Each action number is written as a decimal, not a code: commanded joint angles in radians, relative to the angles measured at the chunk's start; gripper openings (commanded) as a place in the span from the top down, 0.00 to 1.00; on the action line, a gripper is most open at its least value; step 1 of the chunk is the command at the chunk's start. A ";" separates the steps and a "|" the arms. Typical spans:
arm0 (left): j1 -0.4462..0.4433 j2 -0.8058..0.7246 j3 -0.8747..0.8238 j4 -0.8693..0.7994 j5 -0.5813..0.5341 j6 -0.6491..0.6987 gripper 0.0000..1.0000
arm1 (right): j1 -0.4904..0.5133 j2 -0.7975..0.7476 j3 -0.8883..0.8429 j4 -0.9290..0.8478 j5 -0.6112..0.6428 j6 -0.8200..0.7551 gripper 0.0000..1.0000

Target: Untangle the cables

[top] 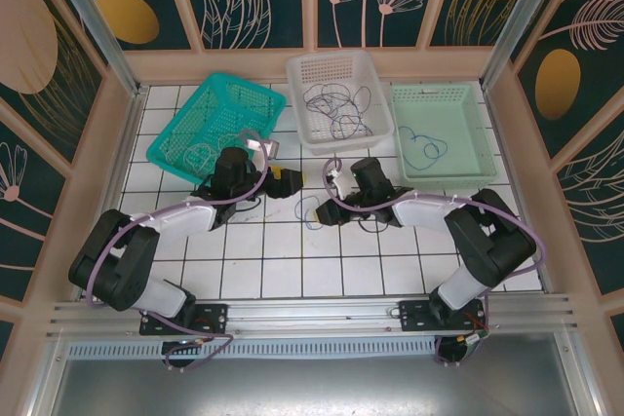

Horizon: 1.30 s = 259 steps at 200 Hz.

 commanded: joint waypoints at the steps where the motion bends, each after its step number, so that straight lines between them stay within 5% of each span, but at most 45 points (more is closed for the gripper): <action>1: 0.001 -0.018 -0.014 0.028 -0.011 -0.011 0.20 | -0.002 0.026 0.034 -0.112 0.143 -0.028 0.67; 54: 0.001 -0.030 -0.020 0.007 -0.037 -0.007 0.20 | -0.001 0.001 -0.004 -0.049 0.118 -0.005 0.72; 97: 0.002 -0.042 -0.029 0.007 -0.050 -0.006 0.20 | -0.006 0.029 -0.003 0.009 0.071 0.020 1.00; 137: 0.001 -0.057 -0.040 -0.018 -0.070 0.012 0.21 | -0.039 -0.074 -0.039 0.031 0.124 0.041 1.00; 163: 0.002 -0.063 -0.027 -0.111 -0.166 0.017 0.24 | -0.045 -0.080 -0.009 -0.078 0.212 0.047 0.78; 259: 0.002 -0.069 -0.045 -0.193 -0.266 -0.023 0.26 | 0.058 0.073 0.112 -0.210 0.282 0.109 0.59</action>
